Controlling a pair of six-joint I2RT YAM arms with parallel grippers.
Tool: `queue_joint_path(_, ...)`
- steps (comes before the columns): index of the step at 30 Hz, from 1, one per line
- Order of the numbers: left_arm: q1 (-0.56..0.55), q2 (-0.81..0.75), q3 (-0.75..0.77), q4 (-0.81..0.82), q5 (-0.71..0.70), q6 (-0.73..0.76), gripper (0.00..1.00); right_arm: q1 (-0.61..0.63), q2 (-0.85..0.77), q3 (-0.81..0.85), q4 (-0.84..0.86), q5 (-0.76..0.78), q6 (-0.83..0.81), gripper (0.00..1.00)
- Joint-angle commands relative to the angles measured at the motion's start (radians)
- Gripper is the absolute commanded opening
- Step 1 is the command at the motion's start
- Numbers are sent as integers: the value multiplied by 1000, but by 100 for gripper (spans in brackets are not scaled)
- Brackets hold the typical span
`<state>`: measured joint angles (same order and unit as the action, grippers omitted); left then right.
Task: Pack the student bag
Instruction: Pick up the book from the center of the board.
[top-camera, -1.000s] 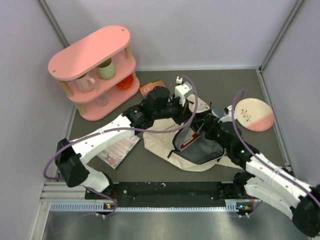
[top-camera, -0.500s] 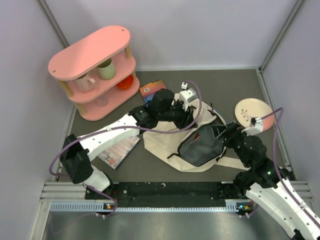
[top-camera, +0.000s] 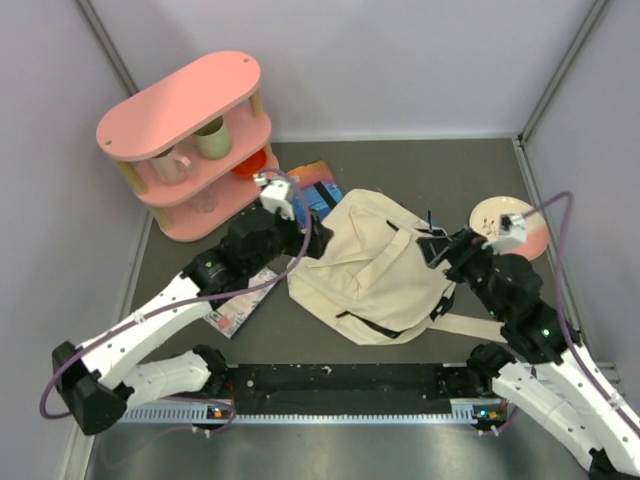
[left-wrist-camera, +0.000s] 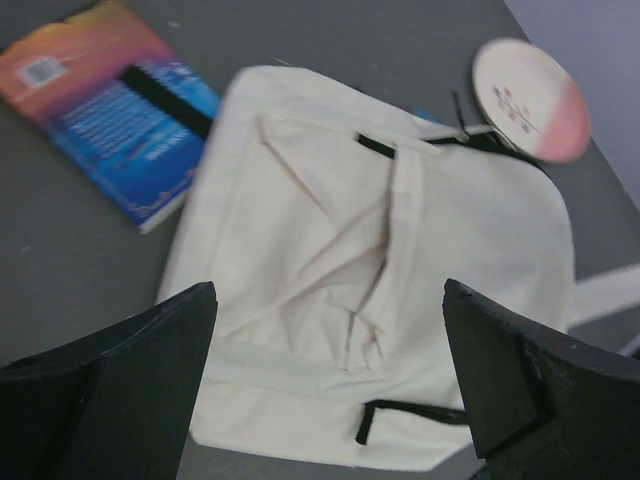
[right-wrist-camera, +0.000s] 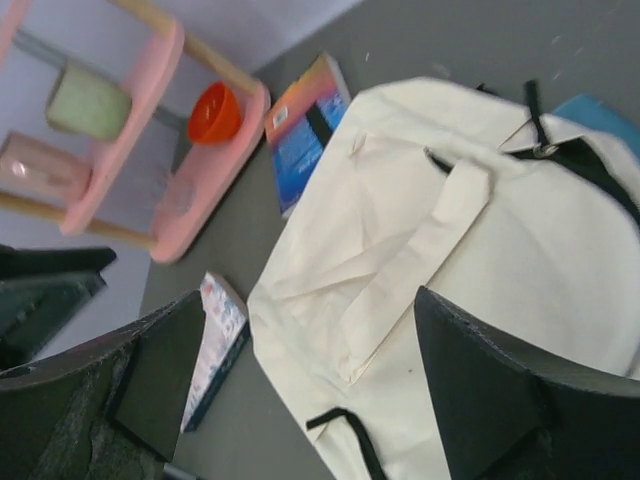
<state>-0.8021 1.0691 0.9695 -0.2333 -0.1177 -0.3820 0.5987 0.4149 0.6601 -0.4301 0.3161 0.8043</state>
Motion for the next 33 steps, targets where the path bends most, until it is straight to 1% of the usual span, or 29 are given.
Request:
queue_joint_path(1, 121, -90, -103, -95, -201, -142, 99, -7, 231, 47, 114, -283, -25, 84)
queue_joint_path(2, 142, -127, -120, -118, -203, -152, 99, -1, 272, 47, 131, -358, -16, 84)
queue_joint_path(3, 164, -142, -149, -135, -207, -153, 99, 7, 329, 30, 202, -392, -8, 84)
queue_joint_path(4, 213, -158, -161, -149, -200, -153, 99, 15, 358, 26, 229, -440, -2, 84)
queue_joint_path(5, 243, -184, -175, -158, -180, -150, 99, 39, 384, 23, 252, -446, 16, 84)
queue_joint_path(6, 309, -193, -195, -167, -160, -147, 99, 61, 433, 16, 299, -448, 22, 84)
queue_joint_path(7, 345, -201, -202, -178, -139, -143, 99, 81, 458, 16, 319, -446, 29, 84)
queue_joint_path(8, 380, -204, -212, -188, -84, -129, 99, 126, 485, 21, 332, -442, 57, 83)
queue_joint_path(9, 452, -198, -218, -204, -65, -118, 99, 147, 516, 25, 367, -436, 73, 83)
queue_joint_path(10, 490, -190, -213, -239, -60, -123, 99, 167, 572, 24, 388, -421, 93, 83)
queue_joint_path(11, 527, -176, -210, -257, -28, -117, 99, 190, 608, 26, 404, -411, 149, 82)
queue_joint_path(12, 596, -173, -213, -270, -4, -106, 99, 222, 640, 33, 421, -411, 173, 82)
queue_joint_path(13, 627, -172, -215, -276, 7, -92, 99, 248, 709, 38, 477, -410, 190, 82)
queue_joint_path(14, 656, -166, -216, -281, 28, -92, 99, 269, 741, 47, 488, -401, 220, 82)
queue_joint_path(15, 713, -164, -218, -273, 50, -87, 99, 321, 772, 82, 498, -388, 226, 82)
queue_joint_path(17, 763, -144, -218, -268, 99, -78, 99, 367, 873, 125, 501, -330, 239, 83)
queue_joint_path(18, 794, -133, -216, -268, 146, -75, 99, 404, 912, 166, 502, -319, 251, 83)
queue_joint_path(19, 826, -121, -216, -259, 165, -77, 99, 412, 944, 186, 505, -290, 265, 83)
queue_joint_path(20, 845, -95, -219, -253, 176, -78, 99, 420, 1008, 205, 510, -291, 307, 83)
queue_joint_path(21, 886, -78, -221, -248, 211, -77, 99, 424, 1036, 229, 539, -302, 318, 83)
queue_joint_path(23, 920, -35, -219, -233, 257, -61, 99, 447, 1091, 262, 564, -307, 334, 82)
queue_joint_path(25, 960, 11, -207, -227, 343, -41, 99, 473, 1172, 324, 562, -278, 342, 82)
queue_joint_path(29, 977, 64, -187, -233, 326, -38, 99, 504, 1312, 449, 559, -310, 354, 82)
queue_joint_path(30, 985, 74, -184, -236, 325, -37, 99, 510, 1369, 498, 541, -313, 361, 82)
queue_joint_path(33, 988, 98, -184, -224, 268, -35, 99, 530, 1435, 565, 527, -311, 389, 82)
